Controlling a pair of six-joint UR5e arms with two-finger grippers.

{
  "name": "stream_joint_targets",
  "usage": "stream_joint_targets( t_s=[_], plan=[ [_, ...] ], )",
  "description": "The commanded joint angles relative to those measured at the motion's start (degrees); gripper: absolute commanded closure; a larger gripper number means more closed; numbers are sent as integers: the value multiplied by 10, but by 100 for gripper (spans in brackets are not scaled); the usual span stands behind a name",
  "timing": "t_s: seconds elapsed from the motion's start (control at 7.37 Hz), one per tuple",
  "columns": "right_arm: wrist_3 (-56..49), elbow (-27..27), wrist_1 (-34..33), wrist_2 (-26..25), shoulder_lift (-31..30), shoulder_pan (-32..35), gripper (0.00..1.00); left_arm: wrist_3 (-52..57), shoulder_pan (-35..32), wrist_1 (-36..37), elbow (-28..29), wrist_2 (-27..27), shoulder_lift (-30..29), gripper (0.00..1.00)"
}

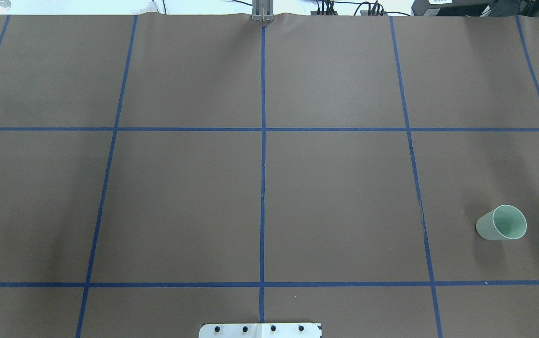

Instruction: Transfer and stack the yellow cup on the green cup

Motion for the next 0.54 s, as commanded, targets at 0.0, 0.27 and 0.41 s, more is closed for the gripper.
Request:
stream_joint_targets(
  t_s=[0.0, 0.27, 0.41],
  plan=[
    [0, 0, 1, 1, -13, 0, 0, -3, -1, 0, -44, 5, 9, 0],
    [1, -1, 0, 3, -11, -1, 0, -3, 0, -8, -50, 3, 33, 0],
    [0, -4, 1, 3, -10, -2, 0, -4, -1, -8, -56, -1, 32, 0]
  ],
)
